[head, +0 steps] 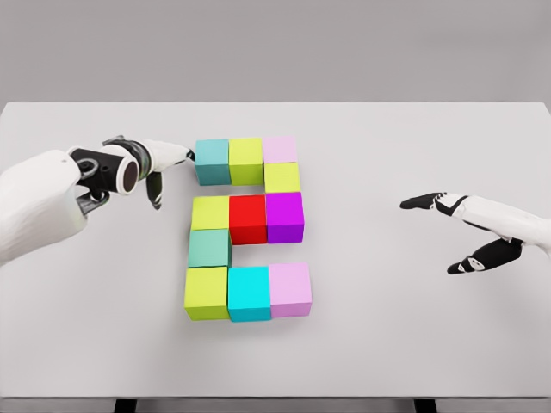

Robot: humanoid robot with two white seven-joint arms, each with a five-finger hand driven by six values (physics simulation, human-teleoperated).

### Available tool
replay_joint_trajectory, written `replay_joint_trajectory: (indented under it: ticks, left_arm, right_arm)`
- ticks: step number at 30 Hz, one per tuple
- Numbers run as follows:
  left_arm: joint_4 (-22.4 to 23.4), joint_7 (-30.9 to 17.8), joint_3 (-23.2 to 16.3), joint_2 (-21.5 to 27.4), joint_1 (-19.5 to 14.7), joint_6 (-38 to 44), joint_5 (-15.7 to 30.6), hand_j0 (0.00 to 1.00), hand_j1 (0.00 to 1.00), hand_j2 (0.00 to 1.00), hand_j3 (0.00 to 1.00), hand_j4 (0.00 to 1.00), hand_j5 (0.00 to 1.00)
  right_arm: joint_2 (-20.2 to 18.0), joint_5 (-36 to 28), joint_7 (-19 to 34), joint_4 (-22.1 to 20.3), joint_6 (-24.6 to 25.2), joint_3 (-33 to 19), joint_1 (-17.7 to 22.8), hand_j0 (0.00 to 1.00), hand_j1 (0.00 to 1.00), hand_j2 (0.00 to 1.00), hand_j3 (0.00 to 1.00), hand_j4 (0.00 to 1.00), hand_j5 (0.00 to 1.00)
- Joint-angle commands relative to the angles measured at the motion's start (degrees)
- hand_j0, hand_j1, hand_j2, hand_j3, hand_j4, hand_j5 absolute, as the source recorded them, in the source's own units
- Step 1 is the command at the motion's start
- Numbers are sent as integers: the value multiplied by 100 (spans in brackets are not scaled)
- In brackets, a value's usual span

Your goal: Assemble the squares on the desktop into the number 2

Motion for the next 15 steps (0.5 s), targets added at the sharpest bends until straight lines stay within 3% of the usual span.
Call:
replay_joint_trajectory:
  ticks: [1,6,8,9,11,12,13,14,15]
  left_arm:
    - [-1,1,28,58,-9,-15,-29,100,100,100,100,100,100]
    - [-466,1,380,823,0,-15,24,100,100,100,100,100,100]
    - [-607,1,827,1156,44,-771,59,100,100,100,100,100,100]
    - [-827,1,1372,1508,97,-1921,260,100,100,100,100,100,100]
    - [-809,1,1829,1965,132,-3986,1288,100,100,100,100,100,100]
    - [-792,1,2155,2150,307,-5129,1824,100,100,100,100,100,100]
    - [-774,1,2356,2194,447,-5648,2035,100,100,100,100,100,100]
    - [-687,1,2998,2264,983,-6800,2580,100,100,100,100,100,100]
    - [-625,1,3420,2264,1352,-7015,2897,100,100,100,100,100,100]
  right_arm:
    - [-12,-47,-2,-4,15,-3,0,100,100,100,100,100,100]
    - [-12,-47,-2,-4,15,-3,0,100,100,100,100,100,100]
    - [-12,-47,-2,-4,15,6,0,100,100,100,100,100,100]
    - [-12,-47,-2,-4,15,-3,0,100,100,100,100,100,100]
    - [-12,-47,-2,-4,15,-3,0,100,100,100,100,100,100]
    - [-12,-47,-2,-4,15,-3,0,100,100,100,100,100,100]
    - [-3,-47,-2,-4,15,-3,0,100,100,100,100,100,100]
    - [-12,-47,-2,-4,15,6,0,100,100,100,100,100,100]
    - [-12,-47,-2,-4,15,-3,0,100,100,100,100,100,100]
